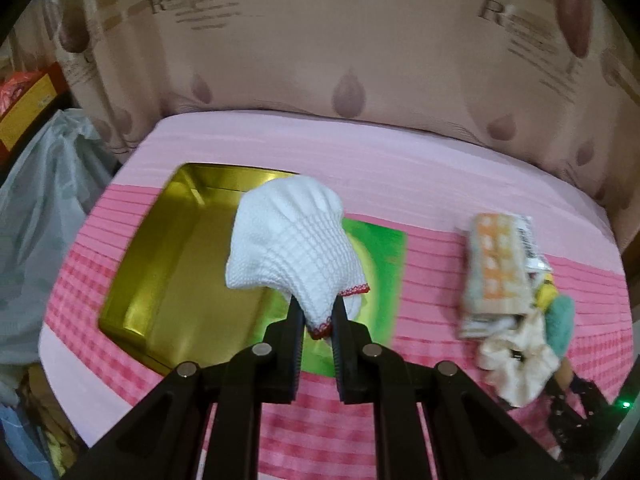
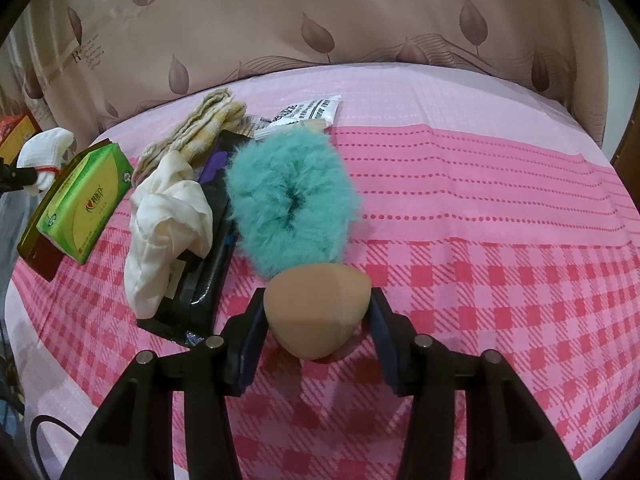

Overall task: Organize soft objects
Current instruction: 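Carry the white glove with the left gripper into the gold tin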

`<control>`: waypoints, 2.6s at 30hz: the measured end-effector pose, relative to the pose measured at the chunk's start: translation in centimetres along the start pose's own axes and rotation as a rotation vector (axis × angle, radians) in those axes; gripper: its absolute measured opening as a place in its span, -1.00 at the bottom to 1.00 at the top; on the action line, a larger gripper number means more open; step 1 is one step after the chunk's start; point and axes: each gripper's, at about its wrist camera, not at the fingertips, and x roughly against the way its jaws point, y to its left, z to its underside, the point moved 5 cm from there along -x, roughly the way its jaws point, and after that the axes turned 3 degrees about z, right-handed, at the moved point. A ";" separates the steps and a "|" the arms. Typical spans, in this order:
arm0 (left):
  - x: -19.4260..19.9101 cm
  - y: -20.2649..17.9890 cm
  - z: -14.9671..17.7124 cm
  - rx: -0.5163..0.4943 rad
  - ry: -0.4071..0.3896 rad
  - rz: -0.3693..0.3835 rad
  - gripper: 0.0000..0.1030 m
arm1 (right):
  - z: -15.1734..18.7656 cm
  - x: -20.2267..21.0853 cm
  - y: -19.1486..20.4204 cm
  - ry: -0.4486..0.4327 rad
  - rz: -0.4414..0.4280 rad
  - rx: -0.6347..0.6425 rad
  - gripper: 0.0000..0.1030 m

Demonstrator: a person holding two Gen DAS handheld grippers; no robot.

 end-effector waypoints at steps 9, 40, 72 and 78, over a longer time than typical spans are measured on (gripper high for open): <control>-2.7 8.2 -1.2 -0.023 0.035 -0.119 -0.76 | 0.1 0.0 0.2 -0.002 0.010 0.011 -0.12; -6.0 15.6 1.8 0.005 0.116 -0.183 -0.22 | 0.4 -0.2 0.8 -0.014 0.065 0.058 -0.11; -2.1 15.9 3.9 -0.020 -0.131 -0.150 -0.16 | -6.9 7.5 8.5 -0.190 0.121 0.139 -0.17; -1.9 16.7 3.7 0.005 -0.142 -0.132 -0.16 | -7.5 7.1 17.9 -0.193 -0.044 0.288 -0.17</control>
